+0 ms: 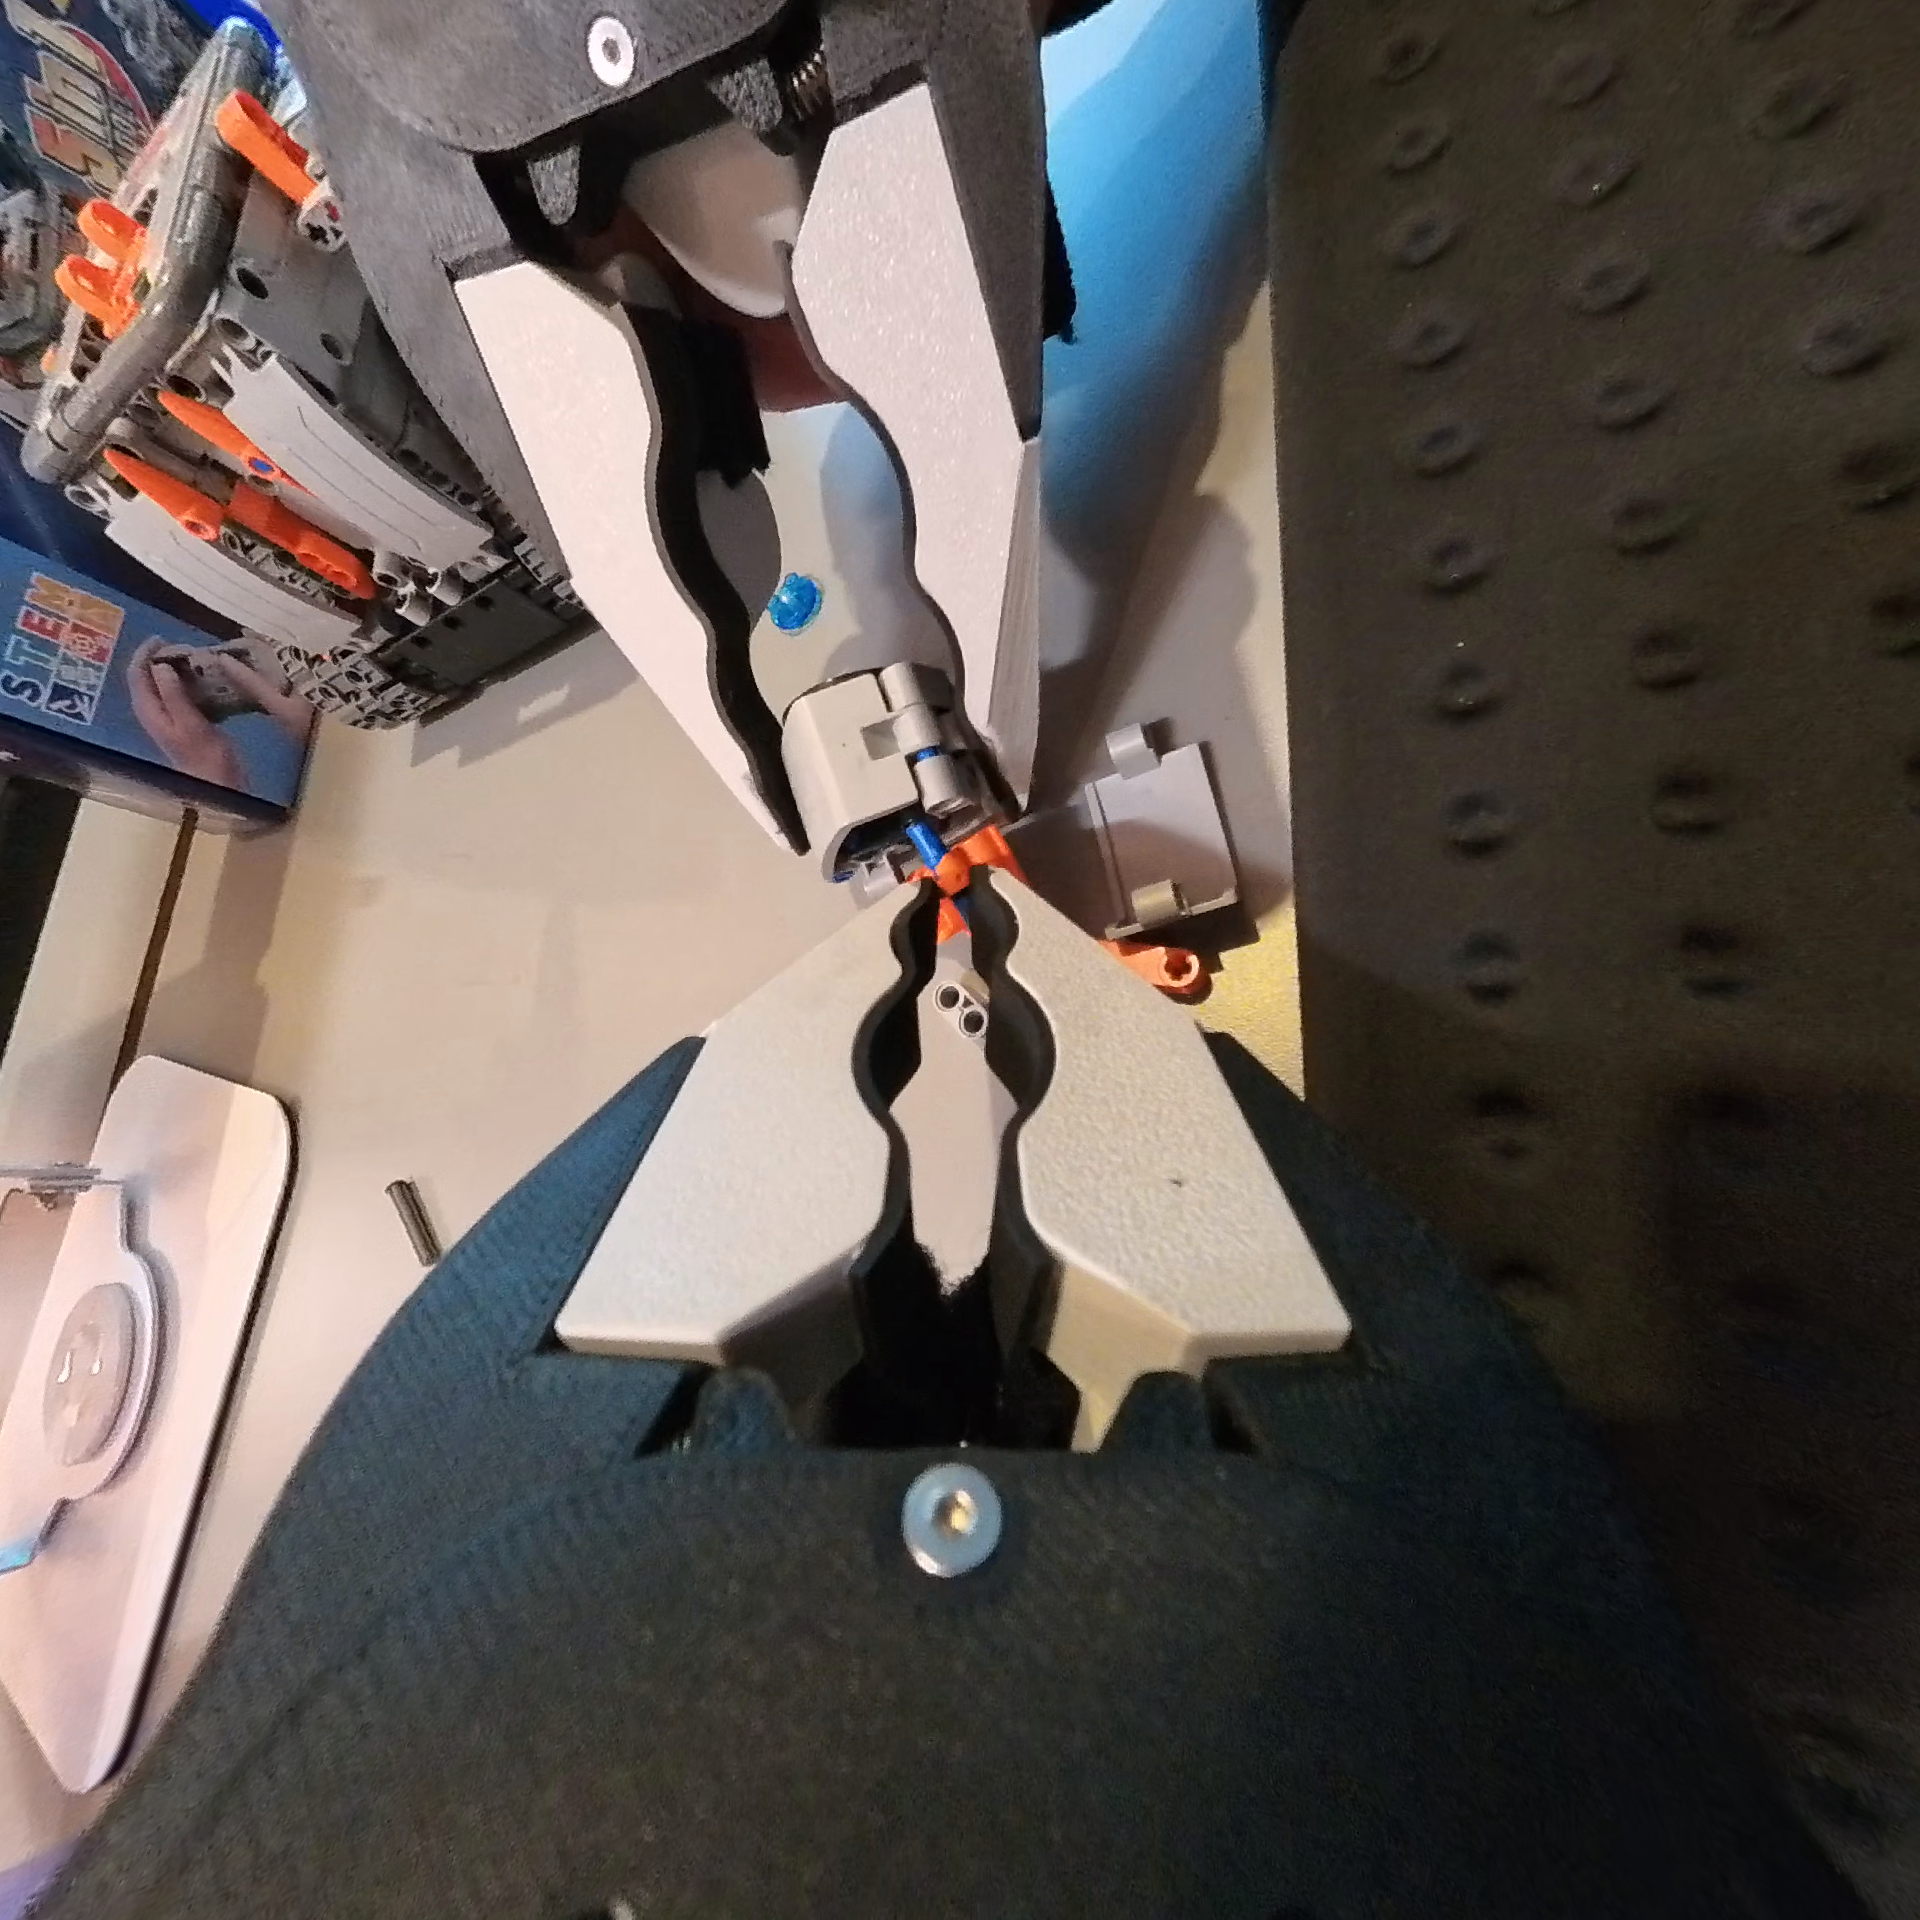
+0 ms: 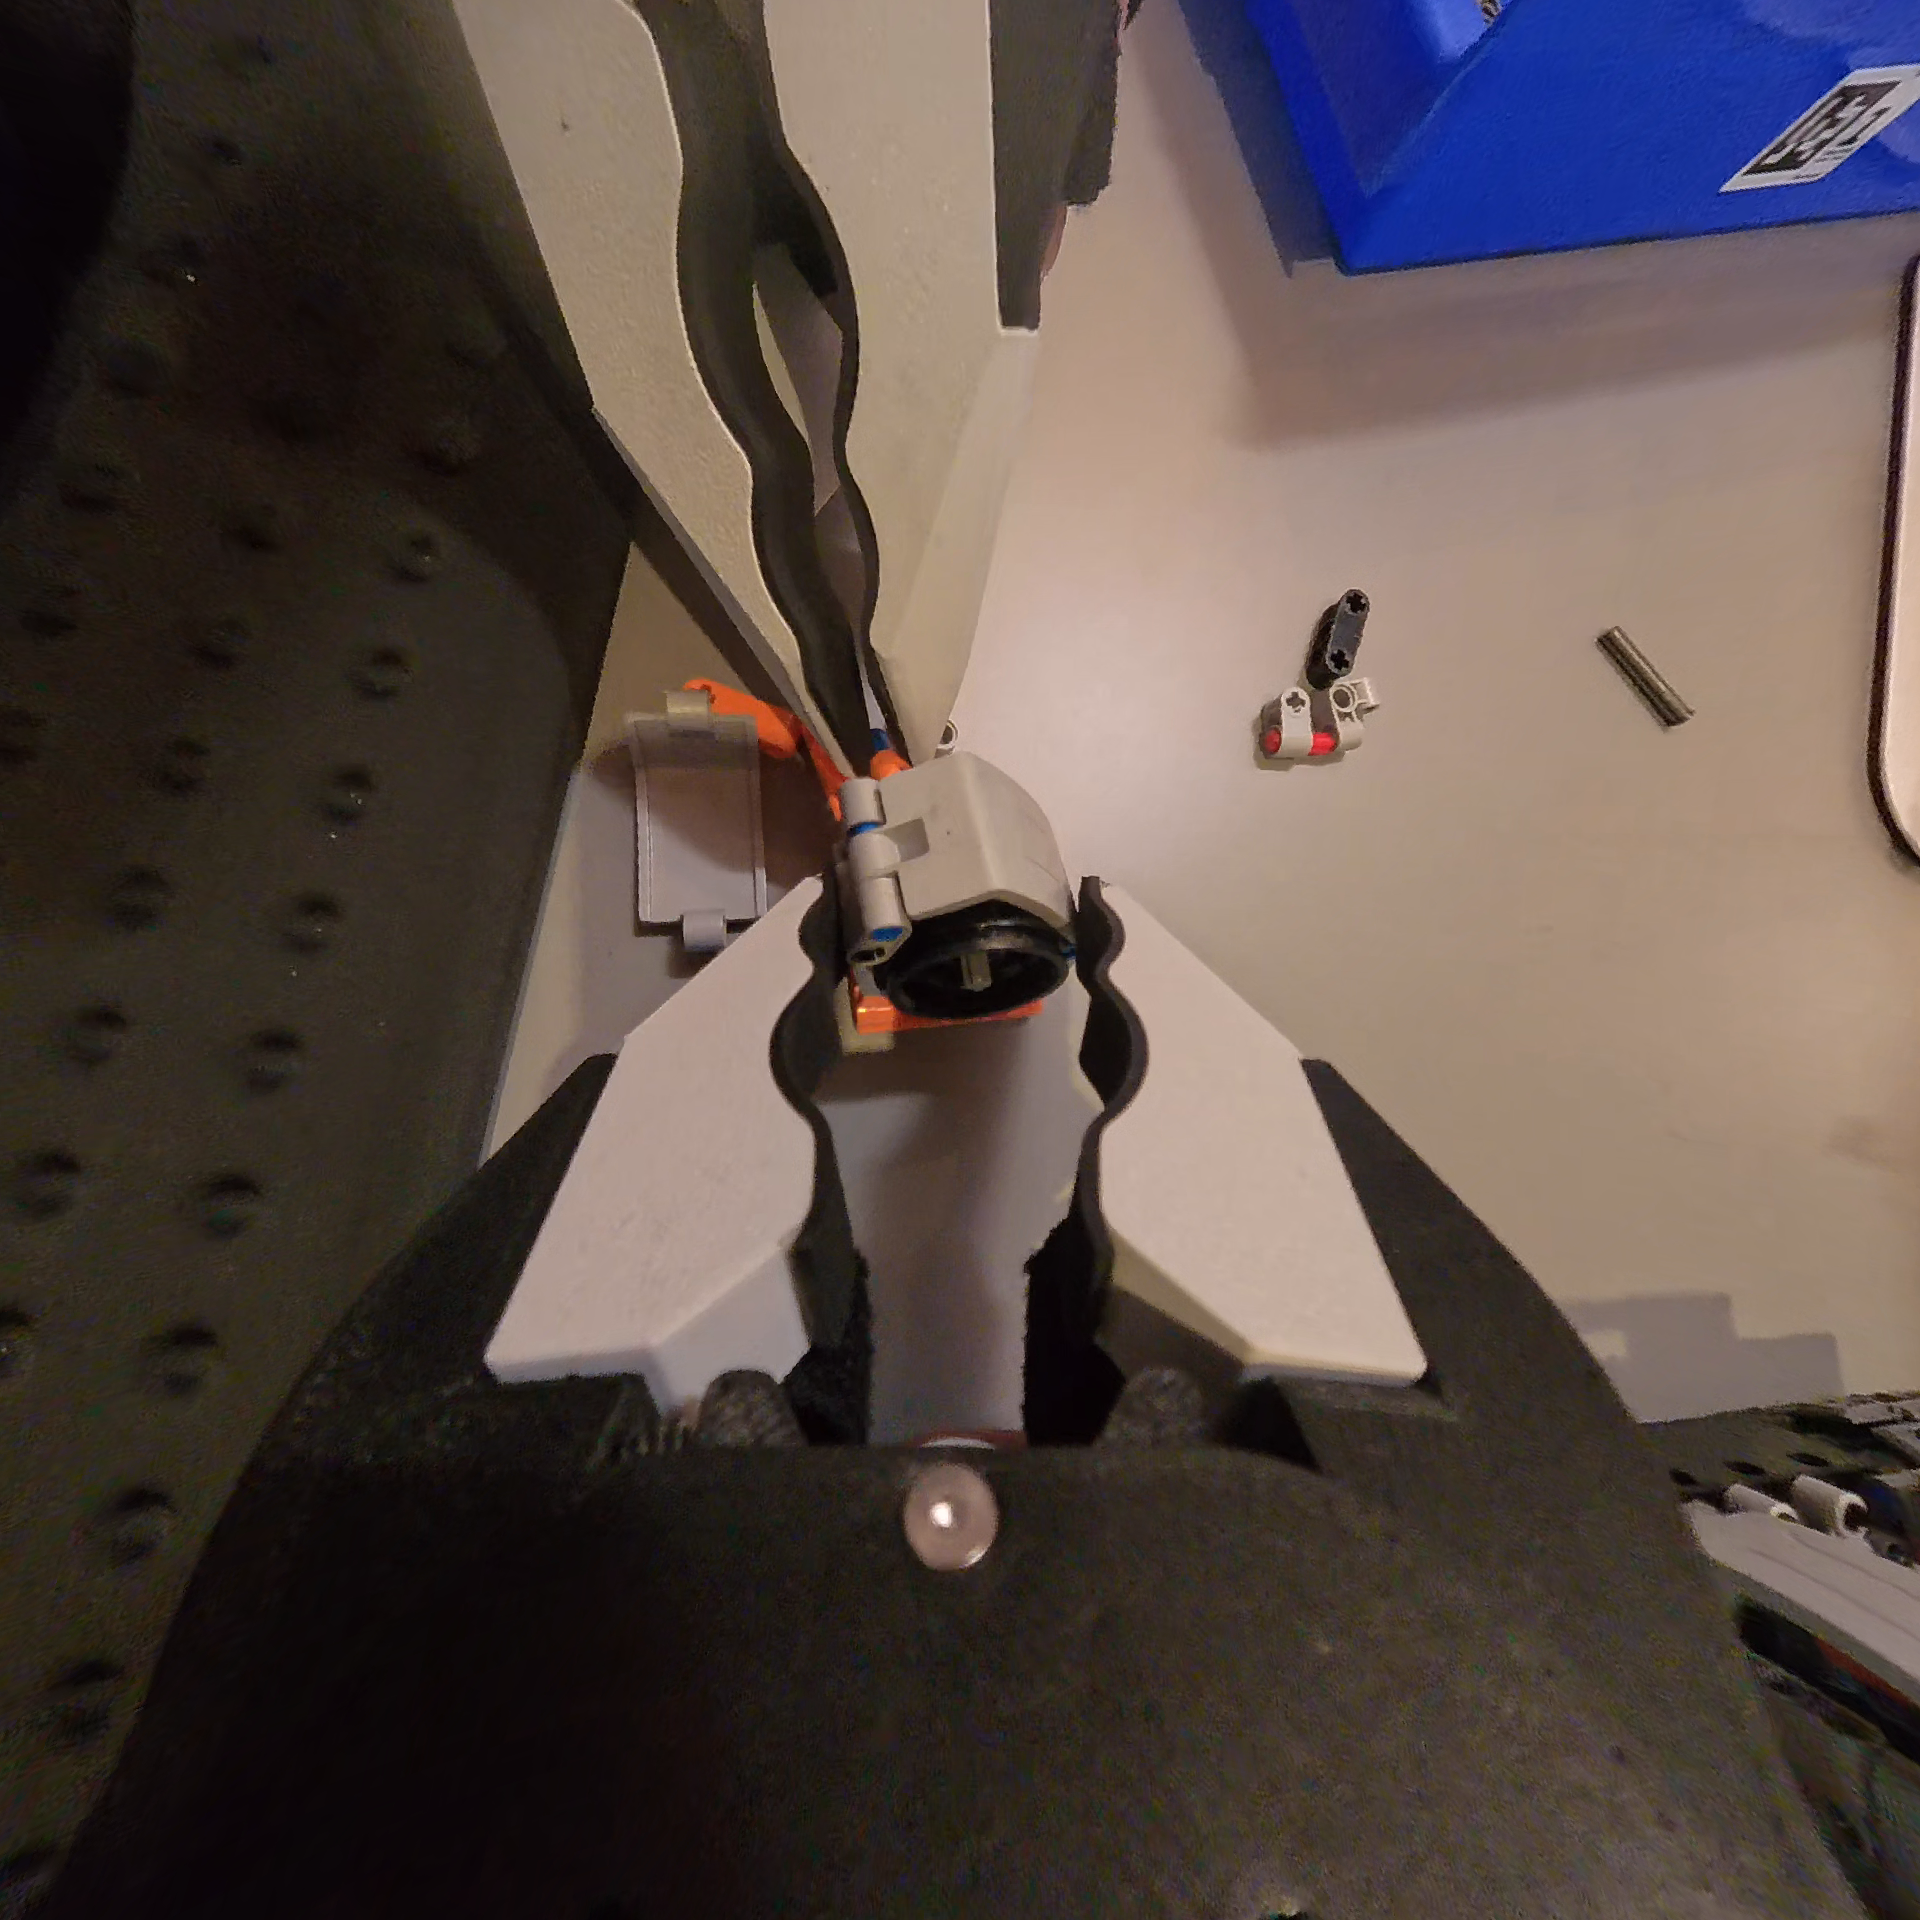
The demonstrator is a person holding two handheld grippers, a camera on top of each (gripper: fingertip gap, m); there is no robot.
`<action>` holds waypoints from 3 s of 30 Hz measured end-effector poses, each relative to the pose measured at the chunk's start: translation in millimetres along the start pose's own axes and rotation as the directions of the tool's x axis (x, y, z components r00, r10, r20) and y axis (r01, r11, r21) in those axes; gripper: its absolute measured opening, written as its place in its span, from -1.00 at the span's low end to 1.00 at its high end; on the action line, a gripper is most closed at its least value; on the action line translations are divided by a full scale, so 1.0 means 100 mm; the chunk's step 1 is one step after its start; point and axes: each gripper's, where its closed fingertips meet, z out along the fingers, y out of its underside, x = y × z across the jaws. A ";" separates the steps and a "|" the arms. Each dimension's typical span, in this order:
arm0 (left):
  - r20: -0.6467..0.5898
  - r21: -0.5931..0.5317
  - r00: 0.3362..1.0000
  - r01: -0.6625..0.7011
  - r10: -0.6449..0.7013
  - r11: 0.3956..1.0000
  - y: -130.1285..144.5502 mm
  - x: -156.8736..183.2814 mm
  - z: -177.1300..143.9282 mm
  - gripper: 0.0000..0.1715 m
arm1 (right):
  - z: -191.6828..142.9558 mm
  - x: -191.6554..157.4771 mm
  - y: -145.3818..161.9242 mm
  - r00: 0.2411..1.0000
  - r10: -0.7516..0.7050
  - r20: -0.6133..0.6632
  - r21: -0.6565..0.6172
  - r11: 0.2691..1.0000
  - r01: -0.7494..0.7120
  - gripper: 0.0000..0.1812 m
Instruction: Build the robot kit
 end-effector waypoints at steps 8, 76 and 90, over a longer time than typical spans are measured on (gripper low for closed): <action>-0.002 -0.004 1.000 -0.009 0.009 1.000 0.00 0.02 0.01 -0.98 | 0.01 0.00 0.02 0.996 -0.084 -0.039 -0.094 0.992 0.080 -0.54; -0.047 -0.173 0.843 0.521 -0.535 0.836 0.91 0.25 -0.93 -0.58 | 0.50 0.07 -0.51 0.983 0.047 0.180 0.009 0.999 -0.049 -0.47; -0.073 -0.079 0.841 0.532 -0.537 0.843 0.79 0.24 -0.92 -0.89 | 0.29 -0.01 -0.83 0.996 -0.057 0.063 0.039 0.998 0.055 -0.49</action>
